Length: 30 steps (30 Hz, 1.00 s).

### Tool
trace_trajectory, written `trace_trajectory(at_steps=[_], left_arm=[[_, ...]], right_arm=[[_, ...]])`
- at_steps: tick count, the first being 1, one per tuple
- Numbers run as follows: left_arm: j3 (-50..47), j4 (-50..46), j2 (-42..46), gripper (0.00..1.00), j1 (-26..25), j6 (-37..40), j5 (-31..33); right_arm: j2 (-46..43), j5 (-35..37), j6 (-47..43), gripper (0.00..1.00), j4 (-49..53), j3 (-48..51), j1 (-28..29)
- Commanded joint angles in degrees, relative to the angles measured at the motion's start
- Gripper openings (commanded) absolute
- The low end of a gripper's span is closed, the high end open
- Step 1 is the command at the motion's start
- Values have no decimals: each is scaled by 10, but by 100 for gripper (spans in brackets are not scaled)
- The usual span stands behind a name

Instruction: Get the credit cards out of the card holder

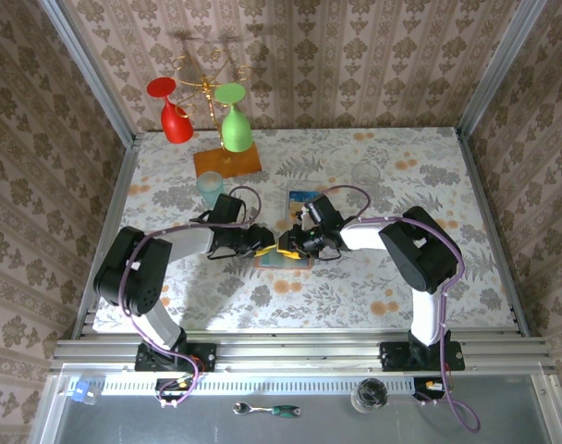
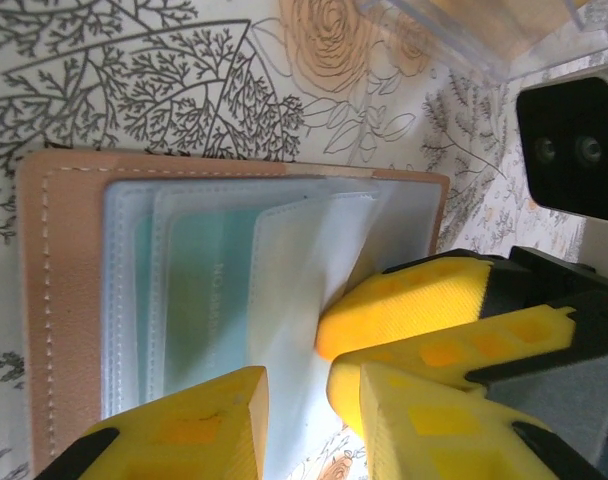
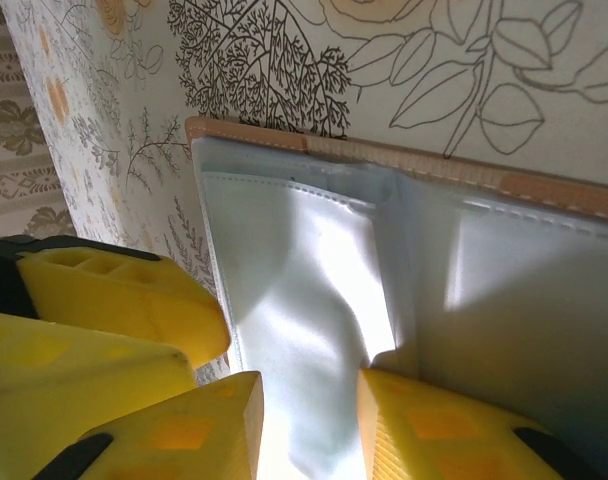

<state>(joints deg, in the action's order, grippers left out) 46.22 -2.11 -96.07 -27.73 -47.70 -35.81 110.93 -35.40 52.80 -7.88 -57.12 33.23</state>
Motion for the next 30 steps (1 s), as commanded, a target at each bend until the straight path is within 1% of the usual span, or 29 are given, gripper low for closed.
trace_trajectory(at_steps=[1, 7, 12, 16, 20, 24, 30], left_arm=[[-1, 14, -15, 30, -3, -12, -7], [-3, 8, -10, 31, -6, -11, -3], [6, -25, 15, 31, -5, 3, 26], [9, -30, 15, 32, -5, 5, 32], [5, -46, 32, 33, -5, 16, 59], [12, -43, 15, 33, -3, 17, 40], [15, -29, -3, 33, -7, 12, 31]], right_arm=[[6, -14, 9, 31, -11, 11, -3], [6, -16, 9, 31, -13, 13, -4], [2, -11, 8, 31, -13, 17, -5], [2, -13, 8, 31, -13, 17, -5], [3, -14, 7, 31, -10, 17, -5], [6, -16, 8, 31, -12, 17, -5], [5, -15, 9, 31, -11, 17, -5]])
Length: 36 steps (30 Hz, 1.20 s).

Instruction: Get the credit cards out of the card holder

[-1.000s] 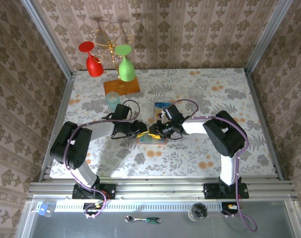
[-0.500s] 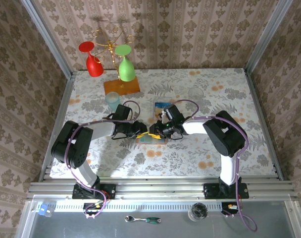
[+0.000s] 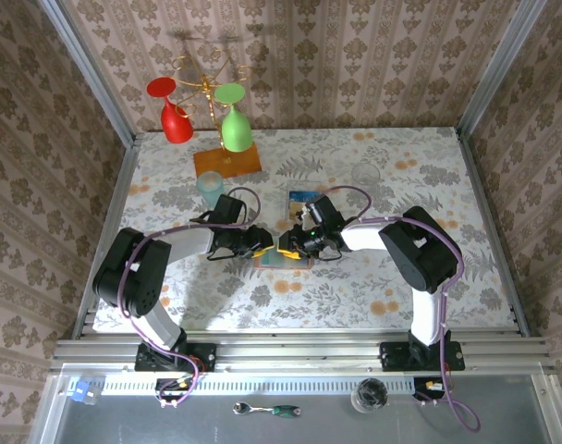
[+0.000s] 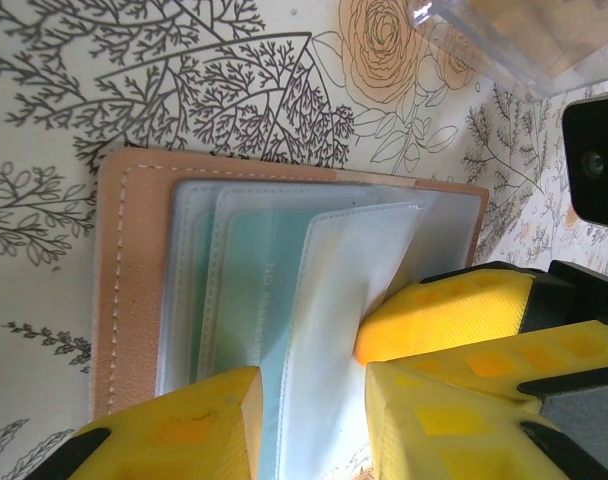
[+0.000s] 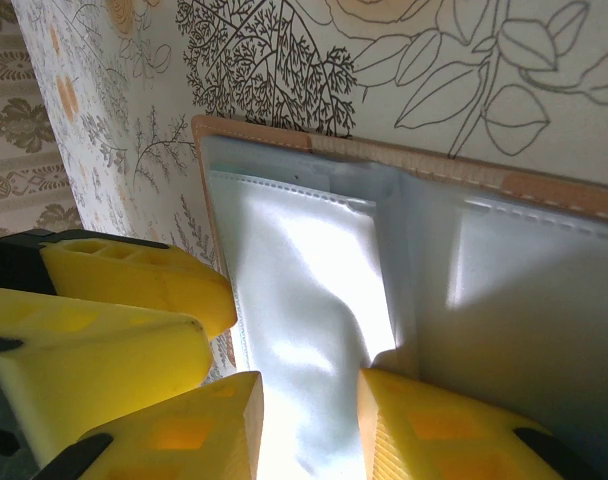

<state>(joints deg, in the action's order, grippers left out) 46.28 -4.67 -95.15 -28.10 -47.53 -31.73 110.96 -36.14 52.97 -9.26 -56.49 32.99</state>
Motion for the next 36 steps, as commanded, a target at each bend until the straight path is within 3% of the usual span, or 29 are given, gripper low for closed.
trace_trajectory(at_steps=[1, 18, 32, 36], left_arm=[[14, 1, -15, 33, -4, 8, -11], [10, 47, -15, 24, -3, -21, -40], [29, 50, -8, 24, -18, -33, -47], [40, 51, -17, 18, -26, -34, -47]], right_arm=[[5, -7, 7, 31, 3, 10, -3], [-22, -10, 6, 32, -5, 11, -3], [-139, 81, -51, 32, 91, 16, -15], [-162, 92, -53, 31, 96, 32, -27]])
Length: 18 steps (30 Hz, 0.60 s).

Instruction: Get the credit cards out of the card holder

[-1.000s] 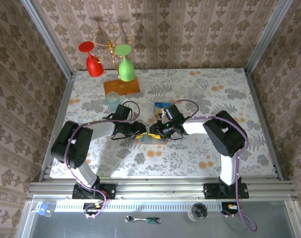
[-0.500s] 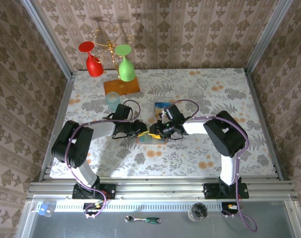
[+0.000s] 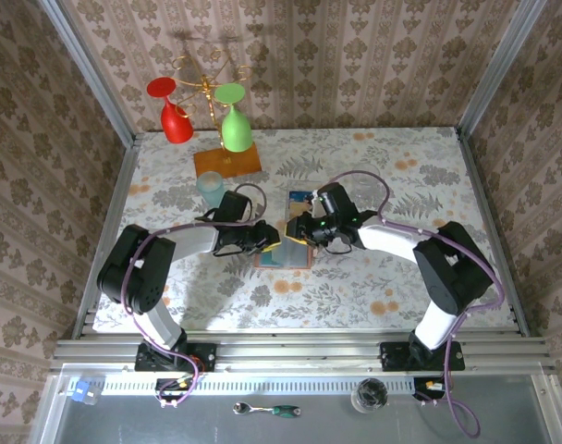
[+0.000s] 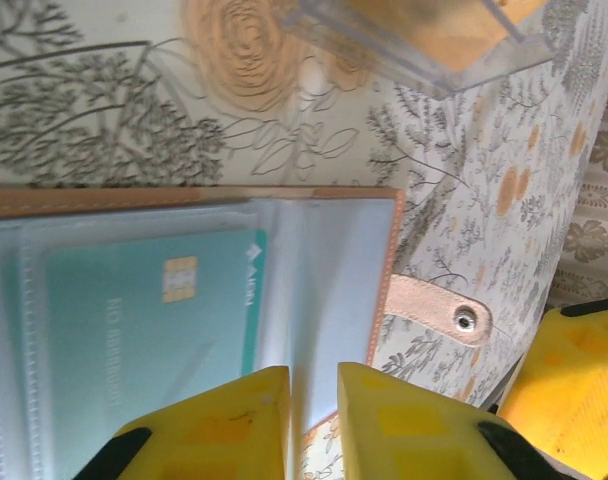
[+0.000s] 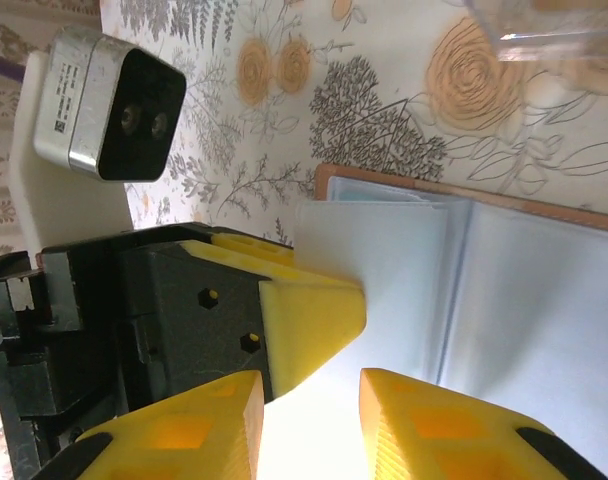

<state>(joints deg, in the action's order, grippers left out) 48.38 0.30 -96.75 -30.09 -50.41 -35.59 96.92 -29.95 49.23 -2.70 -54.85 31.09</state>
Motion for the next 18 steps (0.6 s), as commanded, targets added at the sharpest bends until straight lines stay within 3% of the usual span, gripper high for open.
trace_trajectory(at_steps=[1, 13, 18], left_arm=[[22, 3, -5, 17, -9, -5, -8], [48, 49, -55, 16, -30, -19, -38], [67, 90, -80, 25, -42, -33, -64]], right_arm=[[-26, 32, -15, 32, 30, 20, -12], [-51, 37, -16, 32, 36, 42, -27], [-62, 44, -20, 32, 47, 48, -30]])
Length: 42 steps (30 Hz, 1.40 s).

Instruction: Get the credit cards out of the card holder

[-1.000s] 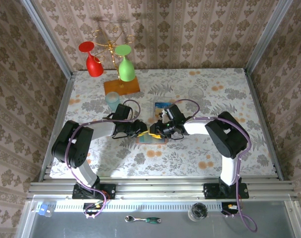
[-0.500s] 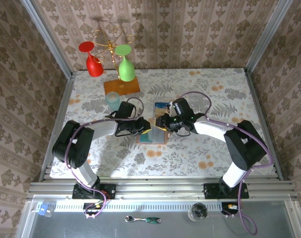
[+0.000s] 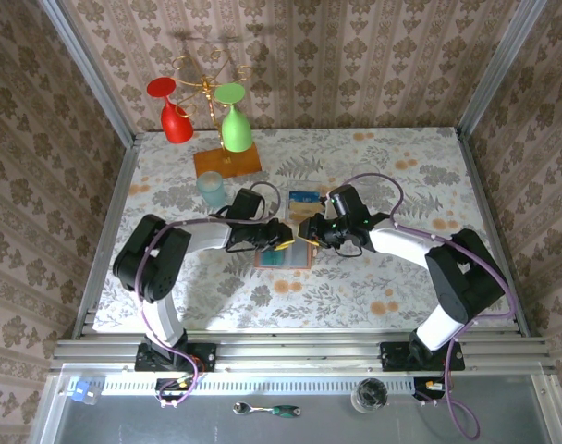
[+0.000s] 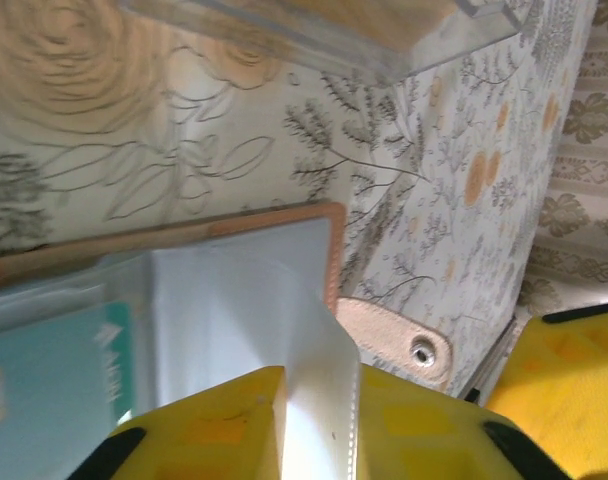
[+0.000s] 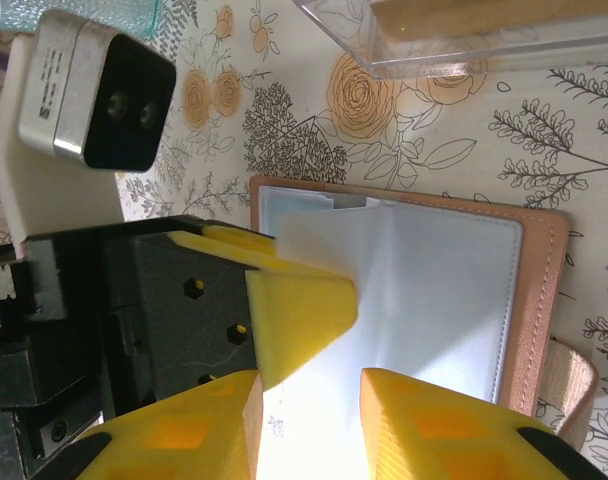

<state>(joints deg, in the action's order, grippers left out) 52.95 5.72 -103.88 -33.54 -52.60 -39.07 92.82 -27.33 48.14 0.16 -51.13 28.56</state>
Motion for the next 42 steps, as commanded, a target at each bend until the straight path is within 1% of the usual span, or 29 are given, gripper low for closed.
trace_trajectory(at_steps=[1, 8, 11, 18, 21, 23, 30, 34, 38, 42], left_arm=[[25, 35, -11, 28, -9, -11, -30], [29, 38, -5, 35, -4, -10, -31], [24, 34, 5, 37, 9, -1, -35], [-10, 6, 36, 36, 56, 27, -37], [-28, -19, 50, 34, 70, 45, -29], [-41, -32, 58, 33, 90, 54, -25], [-78, -60, 73, 22, 113, 80, -15], [-95, -49, 69, 20, 114, 78, -15], [-107, -15, 60, 19, 114, 57, -25], [-113, -14, 63, 17, 113, 54, -22]], right_arm=[[-24, 20, -10, 32, 22, 11, -4], [-30, 28, -16, 32, 37, 5, -5], [-21, 20, -12, 33, 34, 0, -4], [16, 3, -13, 32, 35, -30, 12], [38, 0, -10, 33, 38, -49, 22], [52, -2, -11, 33, 40, -61, 29], [101, -8, -11, 32, 50, -107, 50], [130, -10, -6, 32, 54, -121, 53], [151, -17, 0, 32, 39, -122, 53], [165, -15, -2, 32, 38, -117, 53]])
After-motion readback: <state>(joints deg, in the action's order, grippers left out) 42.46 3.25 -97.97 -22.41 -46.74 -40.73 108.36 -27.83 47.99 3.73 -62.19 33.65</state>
